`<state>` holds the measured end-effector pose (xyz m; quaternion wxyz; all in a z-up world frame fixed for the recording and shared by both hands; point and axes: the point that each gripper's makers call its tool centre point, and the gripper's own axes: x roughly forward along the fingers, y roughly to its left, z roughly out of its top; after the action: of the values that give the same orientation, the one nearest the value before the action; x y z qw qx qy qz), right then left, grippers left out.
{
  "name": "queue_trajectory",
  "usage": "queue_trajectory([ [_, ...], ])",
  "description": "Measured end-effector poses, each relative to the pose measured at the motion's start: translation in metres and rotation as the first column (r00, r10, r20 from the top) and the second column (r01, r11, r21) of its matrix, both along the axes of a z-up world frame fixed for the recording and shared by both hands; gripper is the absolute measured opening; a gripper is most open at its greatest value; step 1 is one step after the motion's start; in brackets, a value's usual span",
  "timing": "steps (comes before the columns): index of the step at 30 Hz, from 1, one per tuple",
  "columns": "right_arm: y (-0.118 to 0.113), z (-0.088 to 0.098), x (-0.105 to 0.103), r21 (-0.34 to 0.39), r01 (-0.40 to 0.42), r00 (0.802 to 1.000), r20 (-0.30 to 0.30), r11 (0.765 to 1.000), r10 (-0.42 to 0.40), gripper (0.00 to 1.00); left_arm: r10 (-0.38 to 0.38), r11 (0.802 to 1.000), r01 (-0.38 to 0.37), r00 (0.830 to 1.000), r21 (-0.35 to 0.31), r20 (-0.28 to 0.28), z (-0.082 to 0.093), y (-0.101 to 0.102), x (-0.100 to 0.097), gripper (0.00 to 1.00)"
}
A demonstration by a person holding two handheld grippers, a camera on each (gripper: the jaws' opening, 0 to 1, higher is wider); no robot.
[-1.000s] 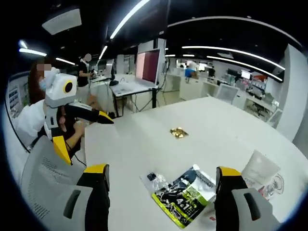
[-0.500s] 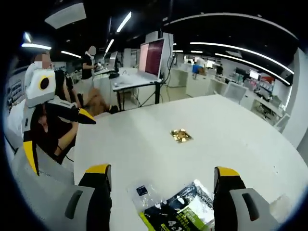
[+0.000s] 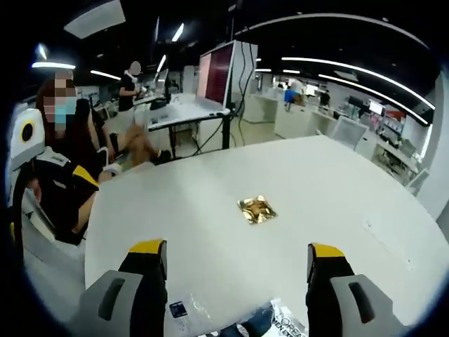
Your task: Arrange the skincare products in the storage area until every visible bottle or jar stands upright without overlapping.
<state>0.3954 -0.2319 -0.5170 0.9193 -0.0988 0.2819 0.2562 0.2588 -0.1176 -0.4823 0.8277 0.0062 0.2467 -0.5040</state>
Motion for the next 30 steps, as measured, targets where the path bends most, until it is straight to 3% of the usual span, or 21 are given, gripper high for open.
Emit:
queue_trajectory([
  [2,0.002,-0.003,0.017,0.014,-0.001,1.0,-0.003,1.0,0.001,0.84,0.003,1.0,-0.003,1.0,-0.002,-0.003,0.0,0.0,0.0,0.99],
  [16,0.015,-0.031,0.071,0.012,-0.001,0.999,-0.032,1.0,0.002,0.79,0.026,1.0,-0.026,0.999,-0.01,-0.019,-0.003,0.004,0.003,0.99],
  [20,0.018,-0.038,0.075,0.011,0.005,0.999,-0.042,1.0,-0.005,0.75,0.03,0.999,-0.03,0.999,0.01,-0.014,-0.008,0.009,0.008,0.99],
  [30,0.025,-0.054,0.091,-0.027,-0.027,0.998,-0.065,0.999,0.025,0.73,0.051,0.999,-0.052,0.998,-0.01,-0.031,-0.008,0.011,0.011,0.99],
])
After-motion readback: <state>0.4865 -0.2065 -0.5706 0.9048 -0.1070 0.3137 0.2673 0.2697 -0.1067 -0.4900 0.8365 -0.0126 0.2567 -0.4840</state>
